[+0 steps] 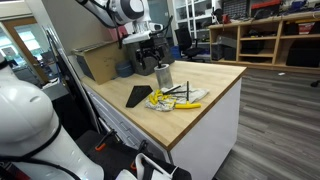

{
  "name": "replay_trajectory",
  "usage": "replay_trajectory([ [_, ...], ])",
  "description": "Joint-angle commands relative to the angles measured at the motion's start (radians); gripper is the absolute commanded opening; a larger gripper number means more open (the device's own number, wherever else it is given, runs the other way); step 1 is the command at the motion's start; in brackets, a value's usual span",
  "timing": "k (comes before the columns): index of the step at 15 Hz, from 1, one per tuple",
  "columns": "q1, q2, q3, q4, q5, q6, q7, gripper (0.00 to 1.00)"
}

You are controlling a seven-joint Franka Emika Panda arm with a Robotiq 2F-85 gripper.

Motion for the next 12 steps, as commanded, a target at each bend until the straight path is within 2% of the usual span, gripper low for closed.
replay_trajectory([
  [1,-0.008,0.0,0.008,0.002,0.0,-0.003,0.0,1.0],
  [8,-0.003,0.013,0.014,-0.007,-0.009,0.022,0.025,1.0],
  [12,-0.002,0.009,0.02,-0.091,-0.033,0.128,0.044,1.0],
])
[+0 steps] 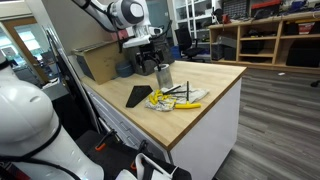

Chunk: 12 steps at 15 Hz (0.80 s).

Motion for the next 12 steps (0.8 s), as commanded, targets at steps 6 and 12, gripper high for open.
replay_trajectory([
  [6,-0.023,0.005,-0.01,-0.222,-0.088,0.263,0.054,1.0],
  [12,-0.088,0.092,-0.064,-0.241,0.001,0.335,0.028,1.0],
])
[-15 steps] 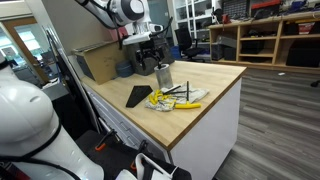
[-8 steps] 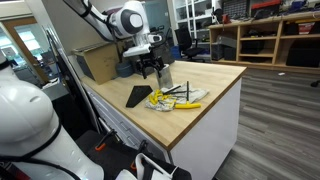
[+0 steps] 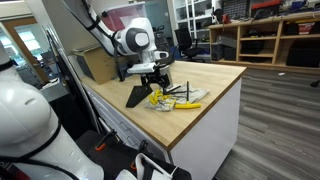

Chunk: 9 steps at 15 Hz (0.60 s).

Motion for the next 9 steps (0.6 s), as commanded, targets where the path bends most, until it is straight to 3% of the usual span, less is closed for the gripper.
replay_trajectory([
  [1,-0.039,0.065,-0.027,0.012,0.047,0.059,0.014,1.0],
  [4,-0.06,0.11,-0.026,0.029,0.14,0.084,0.01,1.0],
  [9,-0.061,0.164,-0.022,0.075,0.199,0.114,0.052,1.0],
])
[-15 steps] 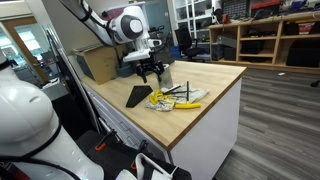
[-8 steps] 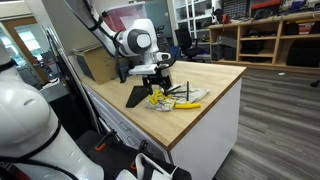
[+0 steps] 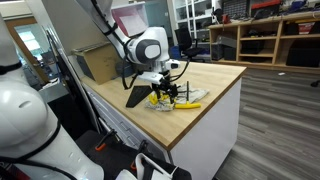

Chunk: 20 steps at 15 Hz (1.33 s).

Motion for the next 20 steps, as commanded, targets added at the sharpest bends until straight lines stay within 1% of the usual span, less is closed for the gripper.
replay_trajectory([
  [1,-0.001,0.041,0.011,0.057,0.039,0.007,0.048,1.0],
  [3,0.005,0.048,0.009,0.078,0.04,-0.002,0.082,1.0],
  [6,0.015,0.04,0.002,0.079,0.045,-0.023,0.176,1.0],
  [9,0.016,0.033,-0.009,0.067,0.061,-0.023,0.283,1.0],
  [11,0.018,0.036,-0.021,0.059,0.072,-0.002,0.37,1.0],
  [16,0.018,0.08,-0.031,0.081,0.165,-0.024,0.547,1.0],
  [20,0.034,0.115,-0.029,0.091,0.219,-0.017,0.628,1.0],
])
